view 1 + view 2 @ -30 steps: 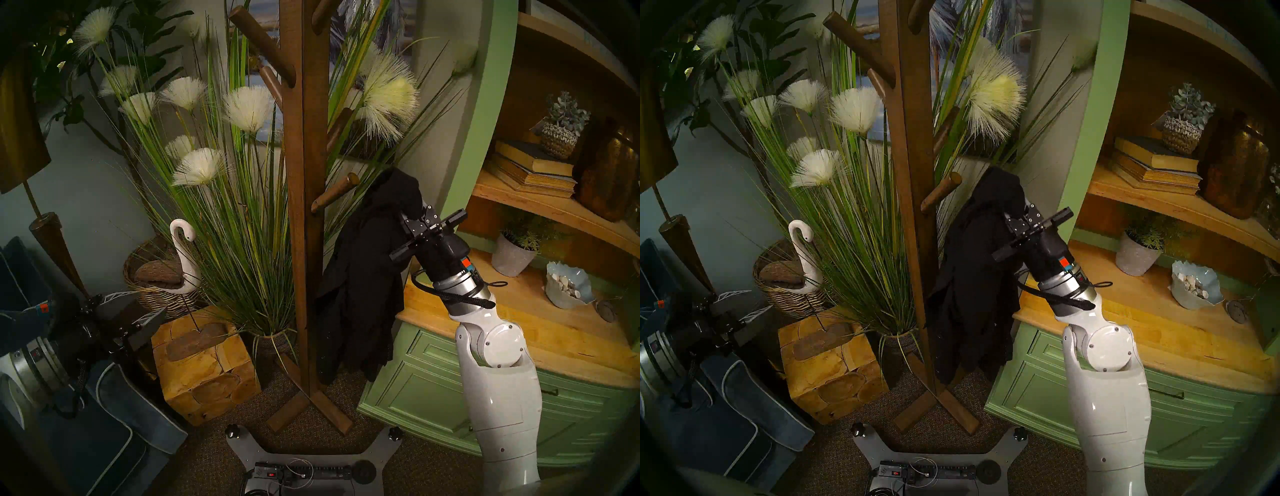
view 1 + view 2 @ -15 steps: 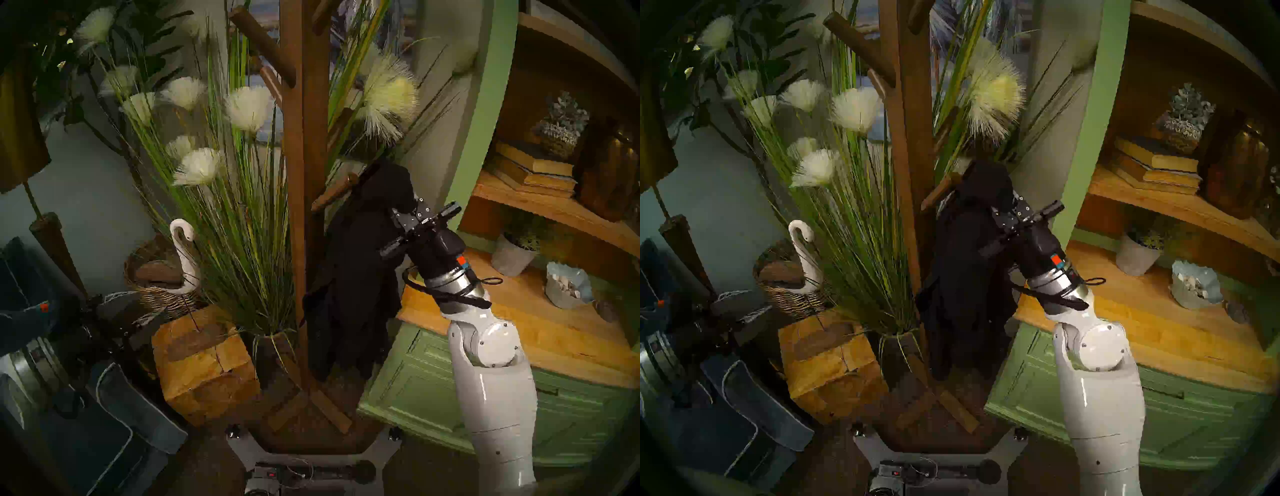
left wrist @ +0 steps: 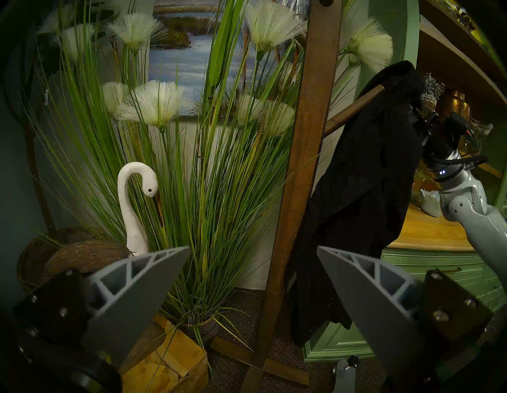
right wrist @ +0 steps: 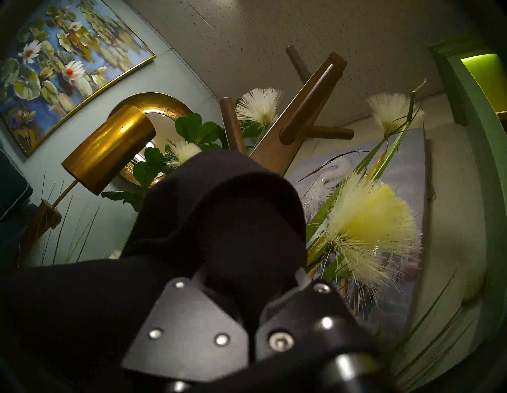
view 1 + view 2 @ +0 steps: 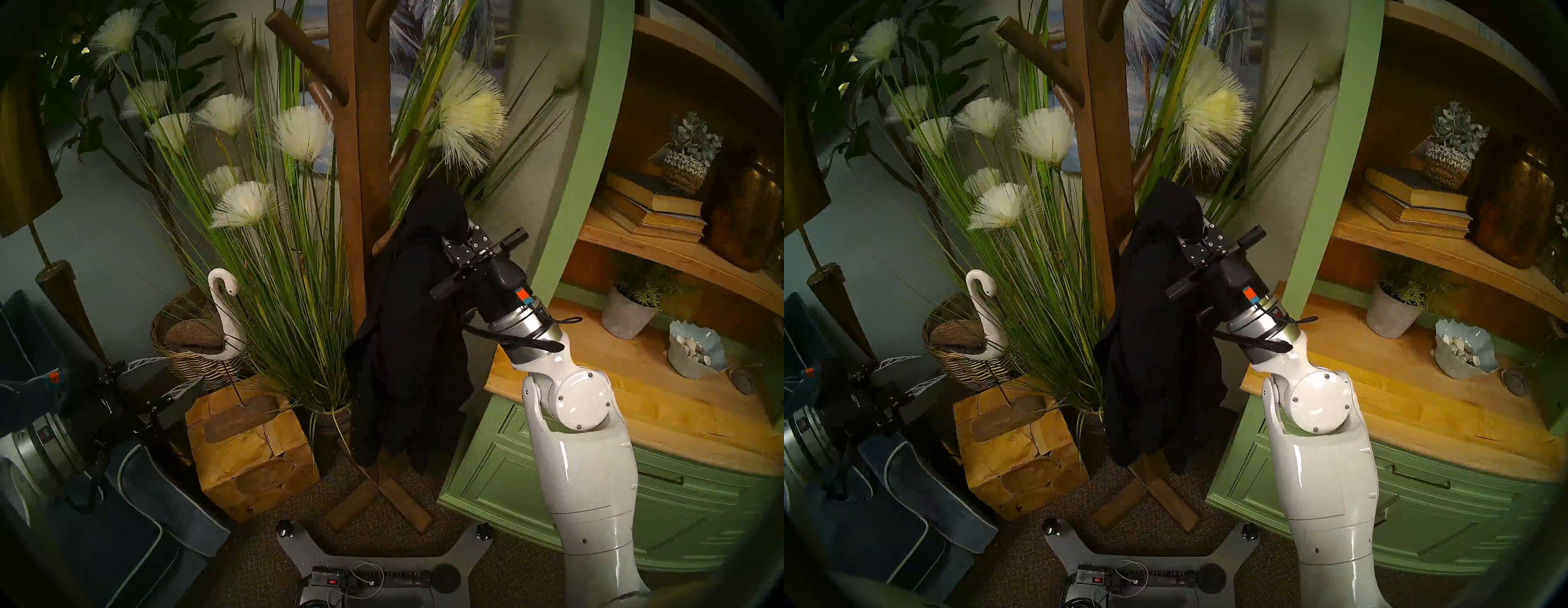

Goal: Pick up jacket and place on coat hanger

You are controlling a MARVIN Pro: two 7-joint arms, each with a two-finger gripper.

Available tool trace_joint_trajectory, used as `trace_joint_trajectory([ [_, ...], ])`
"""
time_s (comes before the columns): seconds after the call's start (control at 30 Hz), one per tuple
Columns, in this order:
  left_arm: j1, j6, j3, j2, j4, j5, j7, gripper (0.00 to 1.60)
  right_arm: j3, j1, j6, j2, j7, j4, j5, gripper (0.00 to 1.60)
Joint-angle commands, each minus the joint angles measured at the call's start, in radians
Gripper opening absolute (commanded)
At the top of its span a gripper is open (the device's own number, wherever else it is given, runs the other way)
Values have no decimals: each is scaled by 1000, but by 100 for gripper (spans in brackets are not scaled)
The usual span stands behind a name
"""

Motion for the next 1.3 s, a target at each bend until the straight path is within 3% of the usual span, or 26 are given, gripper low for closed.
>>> trace_joint_trajectory([
  [0.0, -4, 0, -1, 1, -17, -15, -13, 160, -19, 96, 58, -34, -15, -53, -53, 0],
  [0.07, -4, 0, -1, 1, -17, -16, -13, 160, -9, 130, 65, -18, -8, -42, -57, 0],
  [0.37, -3, 0, -1, 1, -17, -17, -14, 160, 120, 74, 106, 78, 56, -76, 9, 0],
  [0.53, -3, 1, -1, 1, -17, -17, -14, 160, 169, 98, 123, 111, 111, -69, 64, 0],
  [1.0, -4, 0, -1, 1, -17, -15, -13, 160, 218, 122, 134, 205, 315, -155, 161, 0],
  [1.27, -4, 0, -1, 1, -17, -16, -13, 160, 219, 190, 130, 283, 428, -132, 143, 0],
])
